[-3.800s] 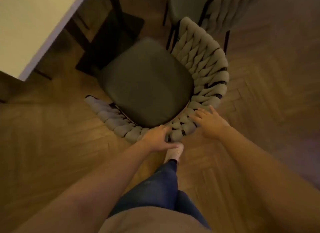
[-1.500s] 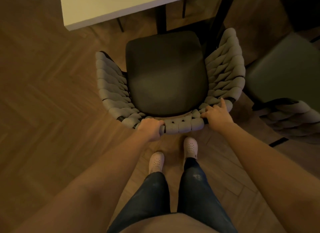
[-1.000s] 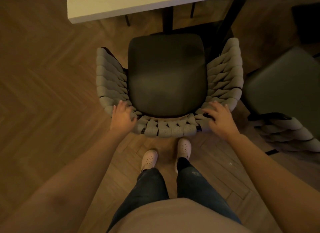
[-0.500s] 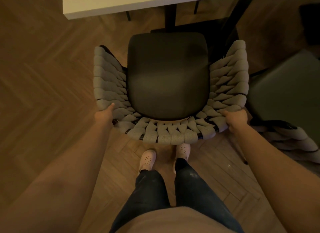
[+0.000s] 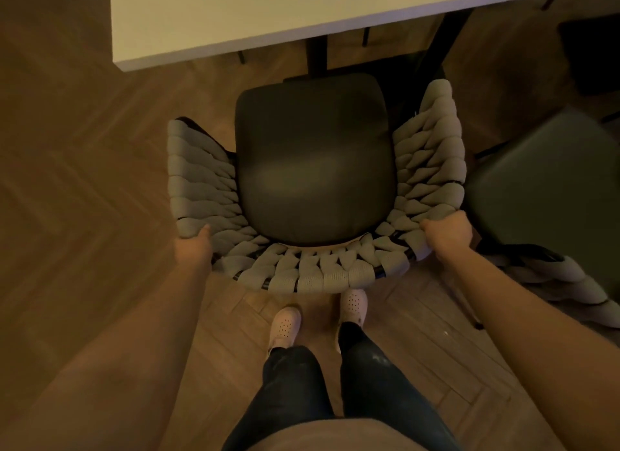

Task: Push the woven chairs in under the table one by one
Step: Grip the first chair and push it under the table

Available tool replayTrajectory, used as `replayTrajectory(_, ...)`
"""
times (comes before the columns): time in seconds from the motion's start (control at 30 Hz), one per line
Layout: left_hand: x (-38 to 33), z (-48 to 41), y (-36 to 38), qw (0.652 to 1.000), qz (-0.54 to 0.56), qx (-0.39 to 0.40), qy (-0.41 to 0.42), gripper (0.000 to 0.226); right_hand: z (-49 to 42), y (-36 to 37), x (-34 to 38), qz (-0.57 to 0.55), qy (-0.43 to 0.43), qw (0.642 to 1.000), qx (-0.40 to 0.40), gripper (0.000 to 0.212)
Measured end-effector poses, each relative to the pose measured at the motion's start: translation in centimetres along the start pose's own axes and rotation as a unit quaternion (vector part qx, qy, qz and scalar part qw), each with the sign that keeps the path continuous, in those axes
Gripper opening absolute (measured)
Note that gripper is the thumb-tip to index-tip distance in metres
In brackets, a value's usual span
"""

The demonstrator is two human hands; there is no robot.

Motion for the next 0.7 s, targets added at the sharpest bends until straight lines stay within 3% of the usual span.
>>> replayTrajectory(0.23, -1.1, 2.4, 2.6, 1.0, 0.002, 0.022, -0.008, 0.06, -3.7, -2.2, 2.6, 0.037, 0.008, 0.999, -0.005, 0.055)
replayTrajectory(0.47, -1.2, 2.6, 3.5, 0.999, -0.033, 0.006, -0.015, 0.067, -5.2, -2.5, 3.5, 0.038, -0.008, 0.999, 0.004, 0.055)
replayTrajectory(0.7, -2.9, 2.4, 5.6, 0.998, -0.034, 0.026, -0.039, 0.059, -7.2, -2.0, 5.3, 0.052, -0.008, 0.998, 0.025, 0.067)
Point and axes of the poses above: each hand's wrist, its own z-axis away from the middle knuckle, its own y-axis out of the palm, x = y × z, the point moved 10 cm from there along -z, towards the middle knuckle, and after that the axes turned 11 degrees about y, right-handed, at the moved point
